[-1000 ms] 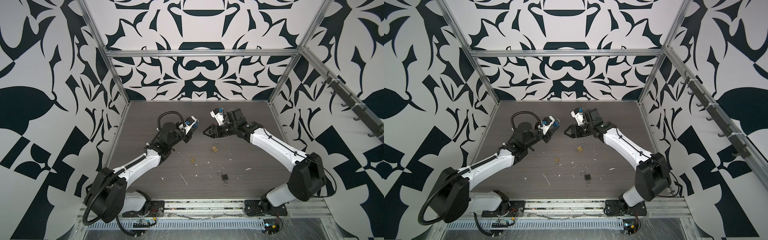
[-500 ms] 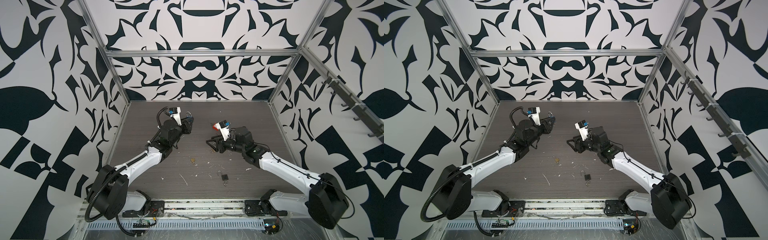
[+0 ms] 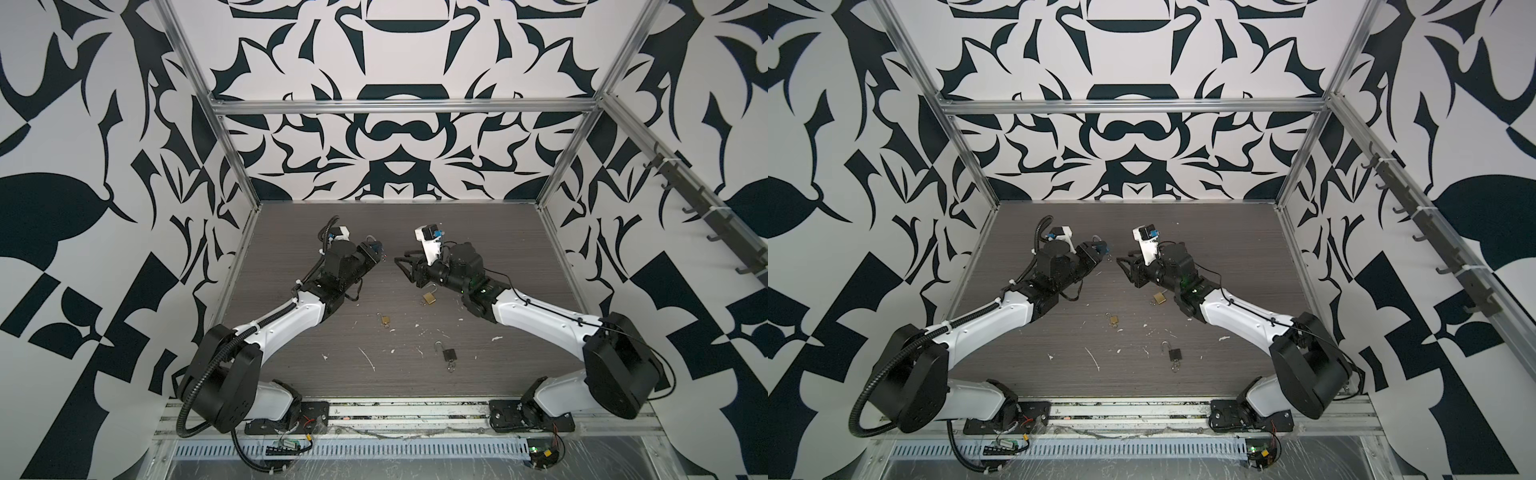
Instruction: Lock with the key
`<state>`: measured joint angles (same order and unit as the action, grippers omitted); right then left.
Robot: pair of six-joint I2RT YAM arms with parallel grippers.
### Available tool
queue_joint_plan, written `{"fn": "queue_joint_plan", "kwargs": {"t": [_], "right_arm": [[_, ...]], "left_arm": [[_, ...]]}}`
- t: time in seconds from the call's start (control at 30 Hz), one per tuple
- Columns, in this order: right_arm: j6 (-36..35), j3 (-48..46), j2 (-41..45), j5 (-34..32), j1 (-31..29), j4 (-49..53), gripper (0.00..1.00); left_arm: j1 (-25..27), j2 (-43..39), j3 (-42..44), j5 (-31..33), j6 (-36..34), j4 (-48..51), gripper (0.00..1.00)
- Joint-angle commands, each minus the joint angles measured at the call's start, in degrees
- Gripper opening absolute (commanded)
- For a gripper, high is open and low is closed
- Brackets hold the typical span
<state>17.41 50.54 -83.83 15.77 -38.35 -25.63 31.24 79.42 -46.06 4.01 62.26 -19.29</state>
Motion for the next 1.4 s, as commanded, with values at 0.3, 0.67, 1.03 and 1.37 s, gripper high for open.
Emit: {"fn": "queue_joint_plan", "kwargs": {"t": [0.3,0.67,1.03,1.37], "right_arm": [[3.3,7.6,-7.4,4.5,-0.1,-1.8,0.34],[3.8,10.0,-11.5,7.1,-0.1,-1.7,0.24],[4.2,12.1,-13.9,8.6,-0.1,-1.6,0.14],[4.7,12.8,-15.0,9.9,-0.1,-1.6,0.00]], "left_arm": [[-1.6,-0.9,-2.6,-2.2,2.3,-0.2,0.00],[-2.2,-1.1,-2.0,-2.4,2.3,0.1,0.00],[-2.4,-1.0,-1.9,-2.9,2.4,0.0,0.00],[-2.6,-0.7,-2.2,-3.5,2.7,0.3,0.00]]}}
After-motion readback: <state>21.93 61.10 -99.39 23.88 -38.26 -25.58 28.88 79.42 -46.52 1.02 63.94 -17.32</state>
